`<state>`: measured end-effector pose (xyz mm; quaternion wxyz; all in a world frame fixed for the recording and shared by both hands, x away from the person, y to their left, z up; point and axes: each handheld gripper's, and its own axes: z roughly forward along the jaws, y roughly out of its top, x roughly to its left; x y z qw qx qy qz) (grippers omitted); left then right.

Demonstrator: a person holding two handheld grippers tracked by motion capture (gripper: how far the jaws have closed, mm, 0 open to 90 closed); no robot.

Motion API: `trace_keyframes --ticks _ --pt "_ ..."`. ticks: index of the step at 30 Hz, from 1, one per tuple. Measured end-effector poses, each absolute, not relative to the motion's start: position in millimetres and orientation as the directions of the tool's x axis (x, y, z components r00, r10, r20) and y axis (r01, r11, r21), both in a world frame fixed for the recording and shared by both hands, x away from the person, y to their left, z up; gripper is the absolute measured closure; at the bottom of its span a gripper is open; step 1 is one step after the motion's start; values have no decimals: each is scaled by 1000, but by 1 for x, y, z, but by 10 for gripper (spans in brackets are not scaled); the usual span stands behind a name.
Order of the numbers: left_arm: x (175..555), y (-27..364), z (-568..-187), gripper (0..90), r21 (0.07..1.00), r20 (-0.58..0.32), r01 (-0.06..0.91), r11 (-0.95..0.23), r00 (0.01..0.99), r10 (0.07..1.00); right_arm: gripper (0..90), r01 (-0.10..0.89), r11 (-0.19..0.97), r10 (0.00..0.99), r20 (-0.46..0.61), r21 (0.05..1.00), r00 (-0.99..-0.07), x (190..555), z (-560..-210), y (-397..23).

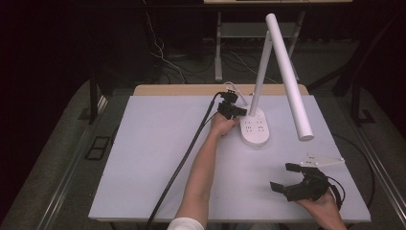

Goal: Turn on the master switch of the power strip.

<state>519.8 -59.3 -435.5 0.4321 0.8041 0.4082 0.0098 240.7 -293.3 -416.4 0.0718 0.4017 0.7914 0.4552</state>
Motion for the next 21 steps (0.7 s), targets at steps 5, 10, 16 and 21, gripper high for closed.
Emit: trace_keyframes --ticks 5,10,16,21 --pt "516 -55 -438 900 708 -365 646 -287 681 635 1 570 268 699 250 777 -670 242 -417 -293" --pt "515 -54 -437 900 723 -340 625 -295 693 635 1 569 271 698 249 777 -672 243 -417 -291" --pt "514 -49 -431 898 743 -329 609 -277 693 642 1 571 269 696 253 776 -672 242 -418 -293" --pt "511 -40 -420 896 756 -297 583 -298 712 636 1 571 266 700 251 777 -669 242 -418 -294"
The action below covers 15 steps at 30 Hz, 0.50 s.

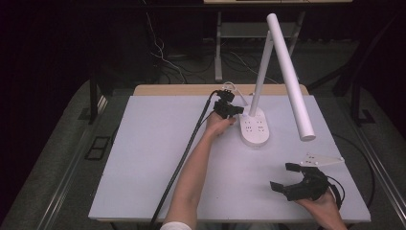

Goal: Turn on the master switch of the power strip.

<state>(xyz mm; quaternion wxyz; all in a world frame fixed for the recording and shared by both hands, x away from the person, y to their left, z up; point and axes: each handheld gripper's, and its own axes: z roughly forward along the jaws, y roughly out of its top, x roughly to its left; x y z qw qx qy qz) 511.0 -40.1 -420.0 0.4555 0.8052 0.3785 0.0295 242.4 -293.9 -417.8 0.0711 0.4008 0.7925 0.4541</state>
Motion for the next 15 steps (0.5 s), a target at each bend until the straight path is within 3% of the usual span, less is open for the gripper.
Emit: trace_keyframes --ticks 15 --pt "501 -5 -398 882 786 -258 543 -294 721 643 1 569 269 700 248 777 -669 243 -418 -293"
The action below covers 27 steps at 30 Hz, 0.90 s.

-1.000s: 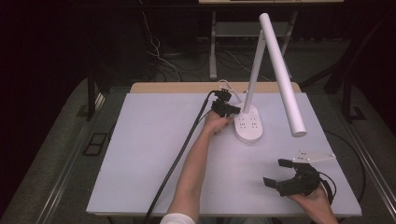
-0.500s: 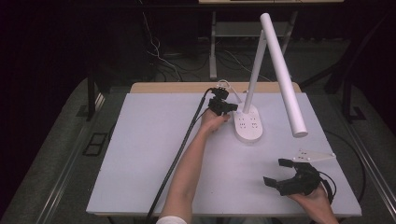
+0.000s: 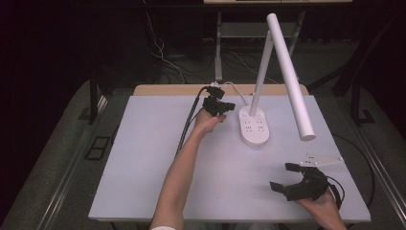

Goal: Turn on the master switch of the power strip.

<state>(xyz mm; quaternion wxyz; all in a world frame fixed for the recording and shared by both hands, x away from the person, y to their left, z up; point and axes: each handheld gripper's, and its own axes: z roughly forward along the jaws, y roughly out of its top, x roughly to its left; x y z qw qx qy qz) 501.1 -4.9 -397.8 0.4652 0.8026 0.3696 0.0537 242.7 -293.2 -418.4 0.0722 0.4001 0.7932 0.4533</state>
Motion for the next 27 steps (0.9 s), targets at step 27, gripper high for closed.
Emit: trace_keyframes --ticks 27 --pt "466 61 -362 608 811 -226 505 -296 736 638 1 569 269 700 248 777 -670 242 -418 -292"
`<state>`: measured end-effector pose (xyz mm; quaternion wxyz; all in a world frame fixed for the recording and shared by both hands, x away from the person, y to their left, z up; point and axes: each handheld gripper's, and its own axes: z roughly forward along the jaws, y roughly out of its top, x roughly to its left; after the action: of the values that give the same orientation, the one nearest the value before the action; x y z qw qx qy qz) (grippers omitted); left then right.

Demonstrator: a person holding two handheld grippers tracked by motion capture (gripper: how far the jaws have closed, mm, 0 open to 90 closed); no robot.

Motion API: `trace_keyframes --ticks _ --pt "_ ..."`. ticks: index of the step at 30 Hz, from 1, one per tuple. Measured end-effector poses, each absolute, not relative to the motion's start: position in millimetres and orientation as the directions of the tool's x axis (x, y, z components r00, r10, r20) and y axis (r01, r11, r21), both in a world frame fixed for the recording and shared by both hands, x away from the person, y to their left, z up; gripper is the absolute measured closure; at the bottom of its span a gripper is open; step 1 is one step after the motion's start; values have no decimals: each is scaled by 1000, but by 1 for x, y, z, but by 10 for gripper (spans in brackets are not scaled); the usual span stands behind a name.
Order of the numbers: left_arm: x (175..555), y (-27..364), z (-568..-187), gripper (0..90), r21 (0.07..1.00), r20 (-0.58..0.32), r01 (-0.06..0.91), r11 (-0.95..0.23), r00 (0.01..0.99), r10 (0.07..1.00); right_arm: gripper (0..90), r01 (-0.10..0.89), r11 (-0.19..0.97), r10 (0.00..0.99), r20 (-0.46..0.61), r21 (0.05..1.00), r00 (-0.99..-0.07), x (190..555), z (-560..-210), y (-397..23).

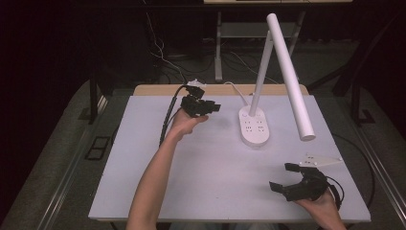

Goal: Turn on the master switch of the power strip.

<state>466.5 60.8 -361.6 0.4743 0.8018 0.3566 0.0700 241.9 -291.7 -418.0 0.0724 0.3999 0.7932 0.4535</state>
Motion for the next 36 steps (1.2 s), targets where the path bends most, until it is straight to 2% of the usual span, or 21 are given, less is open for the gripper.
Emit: trace_keyframes --ticks 2,7,16,18,36 --pt "463 68 -359 568 820 -222 492 -292 744 630 1 569 269 701 248 777 -669 242 -418 -292" --pt "456 86 -354 372 818 -244 499 -285 751 614 1 570 266 701 249 777 -668 242 -418 -292" --pt "441 111 -346 110 808 -287 526 -266 745 602 1 569 264 704 248 779 -665 242 -417 -293" --pt "436 116 -345 15 802 -292 534 -269 742 604 1 569 264 705 247 779 -665 242 -417 -293" --pt "381 155 -362 0 809 -281 533 -248 721 633 1 563 266 701 244 782 -670 241 -416 -293"
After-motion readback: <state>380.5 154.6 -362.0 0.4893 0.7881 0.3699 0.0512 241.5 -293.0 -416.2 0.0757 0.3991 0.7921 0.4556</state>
